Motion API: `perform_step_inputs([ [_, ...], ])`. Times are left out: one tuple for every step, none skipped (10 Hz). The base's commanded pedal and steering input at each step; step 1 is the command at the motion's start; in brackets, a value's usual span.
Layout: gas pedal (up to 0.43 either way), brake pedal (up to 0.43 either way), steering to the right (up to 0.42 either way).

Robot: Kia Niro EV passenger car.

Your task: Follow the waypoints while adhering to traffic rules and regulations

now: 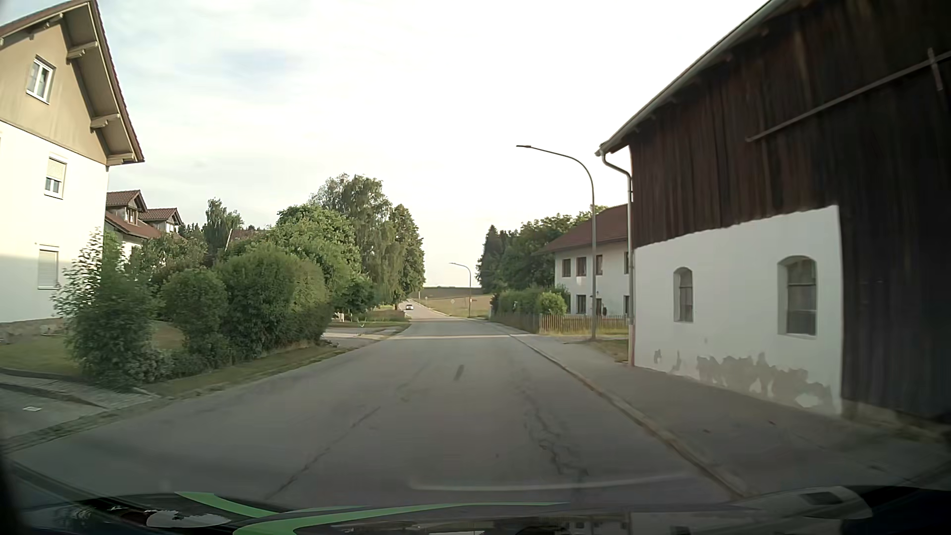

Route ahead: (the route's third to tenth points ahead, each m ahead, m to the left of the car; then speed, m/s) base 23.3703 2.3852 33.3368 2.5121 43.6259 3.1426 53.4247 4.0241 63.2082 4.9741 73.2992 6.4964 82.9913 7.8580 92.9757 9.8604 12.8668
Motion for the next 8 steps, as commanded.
perform_step_inputs([
  [0.098, 0.0, -0.013],
  [0.098, 0.0, -0.012],
  [0.098, 0.0, -0.007],
  [0.098, 0.0, -0.008],
  [0.098, 0.0, -0.008],
  [0.098, 0.0, -0.007],
  [0.098, 0.0, -0.005],
  [0.098, 0.0, -0.004],
])
